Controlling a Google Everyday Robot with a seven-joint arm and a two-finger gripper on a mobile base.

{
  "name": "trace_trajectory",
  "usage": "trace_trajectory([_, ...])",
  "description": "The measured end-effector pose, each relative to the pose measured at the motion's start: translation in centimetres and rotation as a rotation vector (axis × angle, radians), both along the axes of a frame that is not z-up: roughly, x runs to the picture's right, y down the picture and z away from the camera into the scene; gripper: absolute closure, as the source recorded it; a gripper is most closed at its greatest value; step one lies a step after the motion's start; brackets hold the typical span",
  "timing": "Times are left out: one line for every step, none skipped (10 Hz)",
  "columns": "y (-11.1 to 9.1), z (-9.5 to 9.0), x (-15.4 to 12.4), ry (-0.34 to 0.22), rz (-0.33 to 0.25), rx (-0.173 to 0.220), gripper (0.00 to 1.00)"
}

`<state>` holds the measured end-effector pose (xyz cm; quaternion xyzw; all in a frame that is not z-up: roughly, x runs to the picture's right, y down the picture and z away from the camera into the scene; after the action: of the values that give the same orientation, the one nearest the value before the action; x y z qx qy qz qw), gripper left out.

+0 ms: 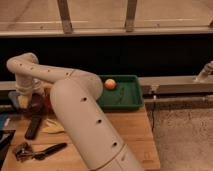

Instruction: Wipe purple bowl with sponge

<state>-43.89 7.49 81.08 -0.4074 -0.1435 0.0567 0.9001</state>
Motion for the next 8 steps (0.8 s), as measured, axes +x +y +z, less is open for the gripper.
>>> trace_trajectory([0.3, -0.2, 0.8, 0.014, 0.007, 0.0, 1.0])
trace_trajectory([0.7, -0.5, 2.5, 0.043, 0.024, -0.004, 1.0])
trace_trajectory([0.9, -0.7, 3.6, 0.066, 0.038, -0.007, 1.0])
trace_trajectory([1.0, -0.7, 4.5, 0.088, 0.045, -0.008, 1.0])
trace_trajectory([0.8, -0.3, 5.1, 0.108, 0.05, -0.008, 1.0])
trace_trajectory([0.3, 0.1, 5.3, 0.12, 0.056, -0.007, 1.0])
trace_trajectory([-0.2, 0.6, 5.3, 0.126, 0.063, -0.004, 1.0])
trace_trajectory([-0.9, 1.2, 5.2, 0.123, 0.067, 0.001, 1.0])
